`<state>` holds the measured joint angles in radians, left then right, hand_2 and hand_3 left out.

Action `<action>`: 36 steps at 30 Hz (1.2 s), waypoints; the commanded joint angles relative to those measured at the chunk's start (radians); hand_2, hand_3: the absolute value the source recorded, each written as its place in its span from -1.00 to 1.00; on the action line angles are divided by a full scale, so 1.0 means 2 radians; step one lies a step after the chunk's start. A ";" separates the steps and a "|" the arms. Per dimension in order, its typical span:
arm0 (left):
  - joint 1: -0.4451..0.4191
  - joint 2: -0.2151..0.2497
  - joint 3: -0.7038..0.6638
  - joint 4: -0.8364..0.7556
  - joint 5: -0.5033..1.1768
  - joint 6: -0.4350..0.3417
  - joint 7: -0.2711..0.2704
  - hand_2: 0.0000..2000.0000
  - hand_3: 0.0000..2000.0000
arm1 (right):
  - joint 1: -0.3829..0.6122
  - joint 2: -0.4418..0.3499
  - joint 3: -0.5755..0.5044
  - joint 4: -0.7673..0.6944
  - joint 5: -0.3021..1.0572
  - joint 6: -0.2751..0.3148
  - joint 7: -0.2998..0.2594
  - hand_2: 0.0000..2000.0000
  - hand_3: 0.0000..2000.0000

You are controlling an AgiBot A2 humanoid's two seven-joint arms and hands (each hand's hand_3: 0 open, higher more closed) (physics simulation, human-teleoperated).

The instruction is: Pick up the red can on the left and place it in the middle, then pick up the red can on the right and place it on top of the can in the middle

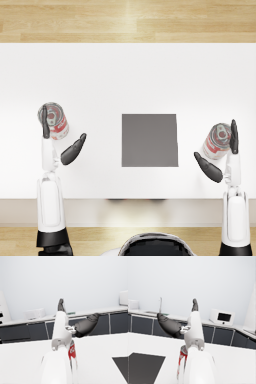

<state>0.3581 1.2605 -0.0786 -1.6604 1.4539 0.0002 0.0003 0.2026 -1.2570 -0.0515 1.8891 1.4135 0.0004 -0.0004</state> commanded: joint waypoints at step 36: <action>0.205 0.024 -0.010 0.572 0.007 -0.004 -0.023 -1.00 -1.00 | 0.031 -0.034 -0.010 -0.314 0.005 -0.002 0.000 -1.00 -1.00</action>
<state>0.7462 1.3101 -0.1033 -0.5092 1.4686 -0.0043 -0.0425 0.2294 -1.3250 -0.0804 1.2992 1.4242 -0.0050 0.0001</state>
